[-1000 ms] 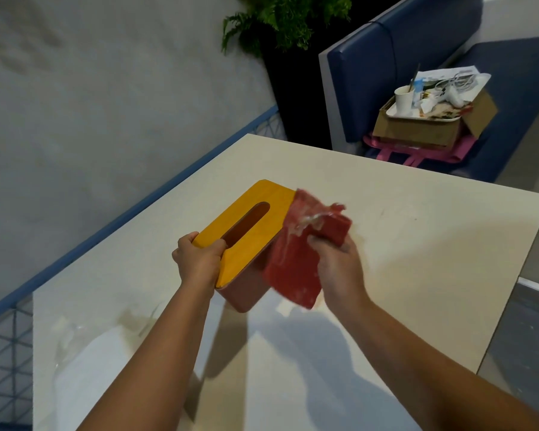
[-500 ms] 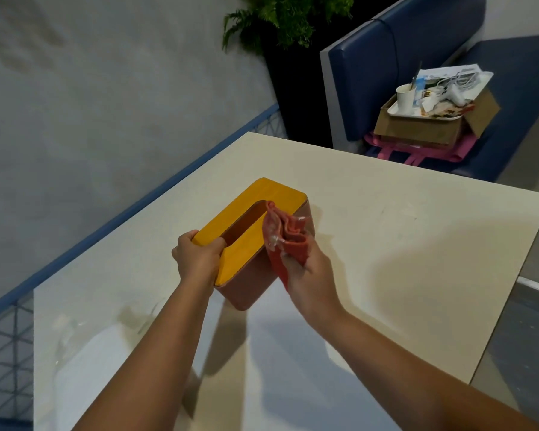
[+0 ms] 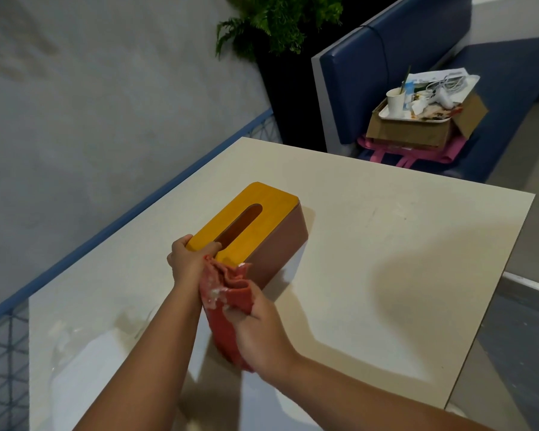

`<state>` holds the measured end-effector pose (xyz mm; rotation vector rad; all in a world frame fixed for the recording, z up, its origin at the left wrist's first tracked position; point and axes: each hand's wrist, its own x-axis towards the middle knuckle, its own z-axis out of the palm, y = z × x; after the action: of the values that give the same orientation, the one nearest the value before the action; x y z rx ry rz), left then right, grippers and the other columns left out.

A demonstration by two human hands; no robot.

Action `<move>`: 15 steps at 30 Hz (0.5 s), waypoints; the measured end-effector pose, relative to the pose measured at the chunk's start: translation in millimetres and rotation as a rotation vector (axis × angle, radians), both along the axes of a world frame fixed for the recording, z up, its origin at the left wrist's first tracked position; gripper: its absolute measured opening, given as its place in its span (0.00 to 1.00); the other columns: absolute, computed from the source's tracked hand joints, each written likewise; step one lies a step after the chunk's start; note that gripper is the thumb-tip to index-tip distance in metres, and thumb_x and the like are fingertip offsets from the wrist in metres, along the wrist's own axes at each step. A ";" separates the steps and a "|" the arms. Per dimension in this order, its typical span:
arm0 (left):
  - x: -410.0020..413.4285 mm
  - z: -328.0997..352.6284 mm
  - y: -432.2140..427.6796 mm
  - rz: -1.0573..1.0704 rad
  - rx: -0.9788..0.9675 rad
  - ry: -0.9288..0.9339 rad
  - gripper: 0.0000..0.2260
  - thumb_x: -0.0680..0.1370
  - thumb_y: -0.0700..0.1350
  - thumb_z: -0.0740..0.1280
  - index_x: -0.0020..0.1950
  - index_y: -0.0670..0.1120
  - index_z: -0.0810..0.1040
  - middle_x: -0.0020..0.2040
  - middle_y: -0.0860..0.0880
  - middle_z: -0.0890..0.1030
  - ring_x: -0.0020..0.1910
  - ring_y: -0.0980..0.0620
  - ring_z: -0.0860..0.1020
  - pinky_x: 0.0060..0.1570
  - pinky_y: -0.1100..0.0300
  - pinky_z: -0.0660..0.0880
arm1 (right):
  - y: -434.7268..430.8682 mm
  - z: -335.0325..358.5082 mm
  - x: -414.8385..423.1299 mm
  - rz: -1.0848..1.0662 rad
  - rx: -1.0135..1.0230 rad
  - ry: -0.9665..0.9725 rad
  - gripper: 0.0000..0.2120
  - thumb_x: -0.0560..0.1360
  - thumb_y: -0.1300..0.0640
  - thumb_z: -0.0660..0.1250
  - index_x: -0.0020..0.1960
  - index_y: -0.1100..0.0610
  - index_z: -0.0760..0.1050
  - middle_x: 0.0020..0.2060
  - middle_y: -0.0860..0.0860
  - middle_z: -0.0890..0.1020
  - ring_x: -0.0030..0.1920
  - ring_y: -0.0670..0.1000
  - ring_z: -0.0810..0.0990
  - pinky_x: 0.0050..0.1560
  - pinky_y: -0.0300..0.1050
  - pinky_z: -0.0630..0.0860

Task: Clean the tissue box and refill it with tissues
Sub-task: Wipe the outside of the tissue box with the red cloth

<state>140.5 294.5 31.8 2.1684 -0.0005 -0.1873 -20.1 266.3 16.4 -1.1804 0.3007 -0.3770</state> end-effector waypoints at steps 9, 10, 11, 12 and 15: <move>-2.6 6.3 10.4 0.008 -0.256 0.147 0.30 0.76 0.60 0.62 0.74 0.52 0.59 0.72 0.46 0.66 0.66 0.40 0.69 0.61 0.41 0.71 | -62.9 -7.8 -31.1 -0.001 0.701 0.190 0.12 0.73 0.66 0.59 0.53 0.64 0.76 0.46 0.62 0.83 0.47 0.61 0.81 0.51 0.54 0.77; -2.7 8.4 12.0 0.053 -0.301 0.168 0.28 0.77 0.61 0.60 0.74 0.53 0.59 0.72 0.45 0.67 0.67 0.40 0.69 0.62 0.39 0.70 | -69.5 -8.6 -34.8 -0.011 0.709 0.191 0.13 0.73 0.65 0.59 0.55 0.63 0.75 0.49 0.63 0.83 0.51 0.62 0.81 0.54 0.56 0.76; -3.8 11.1 14.2 0.110 -0.342 0.182 0.27 0.77 0.61 0.59 0.74 0.52 0.60 0.72 0.45 0.67 0.67 0.40 0.69 0.64 0.38 0.68 | -75.3 -8.8 -38.2 -0.022 0.710 0.181 0.14 0.73 0.65 0.59 0.58 0.63 0.74 0.51 0.63 0.82 0.53 0.63 0.80 0.57 0.58 0.75; -5.8 13.9 16.7 0.174 -0.387 0.195 0.26 0.78 0.59 0.58 0.74 0.51 0.61 0.72 0.44 0.67 0.68 0.40 0.69 0.65 0.38 0.67 | -80.0 -8.8 -41.3 -0.030 0.700 0.171 0.16 0.72 0.65 0.59 0.60 0.63 0.73 0.52 0.63 0.82 0.54 0.63 0.80 0.58 0.59 0.74; -18.4 18.8 23.7 0.316 -0.488 0.182 0.22 0.80 0.52 0.59 0.73 0.47 0.64 0.72 0.45 0.68 0.69 0.43 0.69 0.66 0.44 0.67 | -87.8 -6.6 -48.8 -0.030 0.651 0.150 0.20 0.71 0.65 0.59 0.62 0.62 0.71 0.53 0.63 0.81 0.54 0.63 0.80 0.55 0.58 0.76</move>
<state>122.1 318.2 50.5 1.6328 0.3616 -0.1802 -68.9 178.5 9.8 -0.5638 0.5260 -0.1905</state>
